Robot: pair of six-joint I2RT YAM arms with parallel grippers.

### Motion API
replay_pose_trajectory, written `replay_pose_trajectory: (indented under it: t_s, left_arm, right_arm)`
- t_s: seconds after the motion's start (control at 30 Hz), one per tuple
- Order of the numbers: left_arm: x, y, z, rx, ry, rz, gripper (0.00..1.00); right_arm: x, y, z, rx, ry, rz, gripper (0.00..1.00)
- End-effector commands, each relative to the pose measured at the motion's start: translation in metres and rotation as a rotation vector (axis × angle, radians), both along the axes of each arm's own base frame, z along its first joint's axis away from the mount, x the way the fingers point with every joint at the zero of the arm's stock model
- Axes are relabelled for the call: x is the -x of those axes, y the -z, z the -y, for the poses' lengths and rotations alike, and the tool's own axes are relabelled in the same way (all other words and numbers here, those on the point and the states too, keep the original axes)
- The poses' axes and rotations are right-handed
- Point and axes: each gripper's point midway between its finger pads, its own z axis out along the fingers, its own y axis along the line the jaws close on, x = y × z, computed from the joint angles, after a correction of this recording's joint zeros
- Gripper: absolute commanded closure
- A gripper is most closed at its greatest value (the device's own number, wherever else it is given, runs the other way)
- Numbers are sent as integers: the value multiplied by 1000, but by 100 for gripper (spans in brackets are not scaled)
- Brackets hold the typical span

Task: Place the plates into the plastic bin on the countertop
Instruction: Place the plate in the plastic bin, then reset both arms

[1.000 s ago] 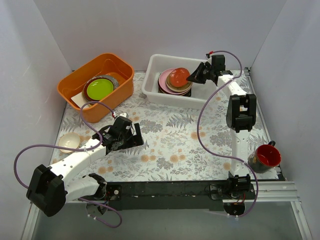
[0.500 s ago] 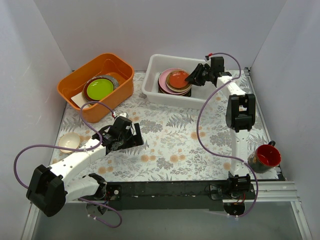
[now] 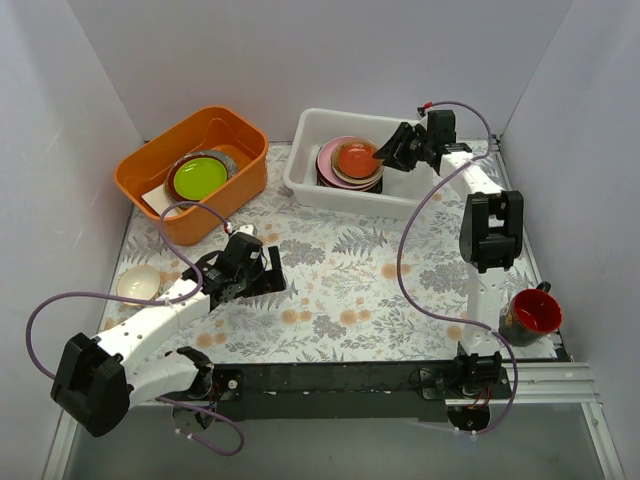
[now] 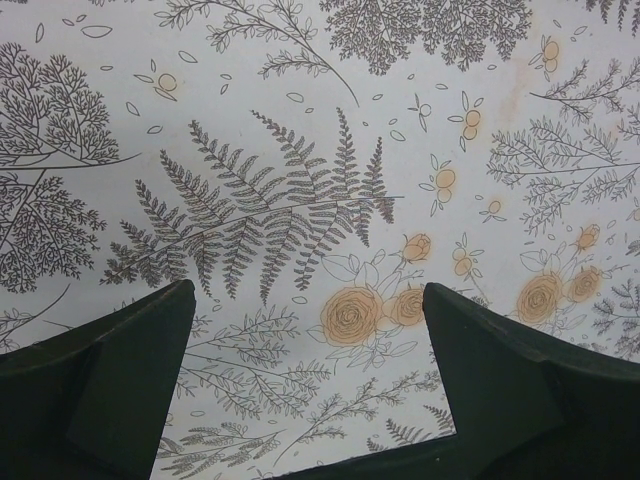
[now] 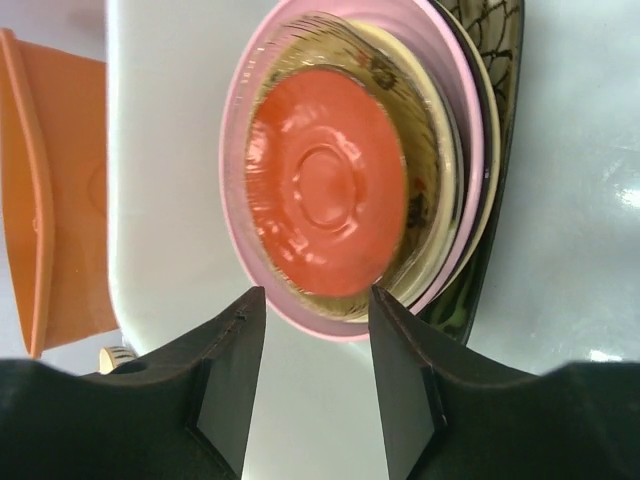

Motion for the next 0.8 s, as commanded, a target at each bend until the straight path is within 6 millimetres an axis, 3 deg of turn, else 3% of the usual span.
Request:
replay_pose_trajectory:
  t_s: [0.0, 0.13, 0.2, 0.23, 0.43, 0.5, 0.57, 0.6, 0.63, 0.7, 0.77]
  left_arm:
    - [-7, -20, 3, 19, 29, 66, 2]
    - [-8, -26, 6, 29, 54, 78, 2]
    - [-8, -29, 8, 35, 64, 82, 2]
    - [-10, -32, 10, 41, 70, 87, 2]
    - [-11, -39, 20, 73, 111, 96, 2]
    - [-11, -41, 23, 86, 138, 101, 2]
    - [-13, -44, 26, 96, 151, 113, 2]
    - [-12, -45, 29, 116, 169, 105, 2]
    - [-13, -46, 30, 126, 171, 107, 2]
    - [-16, -49, 31, 141, 177, 112, 2]
    - [-18, -50, 31, 144, 176, 112, 2]
  right_arm:
    - [5, -71, 8, 16, 12, 149, 46]
    - [21, -108, 10, 27, 3, 214, 46]
    - [31, -109, 13, 44, -2, 223, 45]
    - [39, -125, 14, 47, -3, 254, 45]
    - [88, -128, 33, 164, 2, 284, 44]
    - [108, -136, 40, 197, 12, 302, 36]
    - [127, -119, 46, 248, 9, 270, 32]
    - [138, -128, 50, 255, 15, 295, 28]
    - [149, -111, 53, 278, 13, 264, 26]
    - [167, -111, 58, 291, 13, 267, 21]
    - [184, -91, 61, 314, -3, 226, 18]
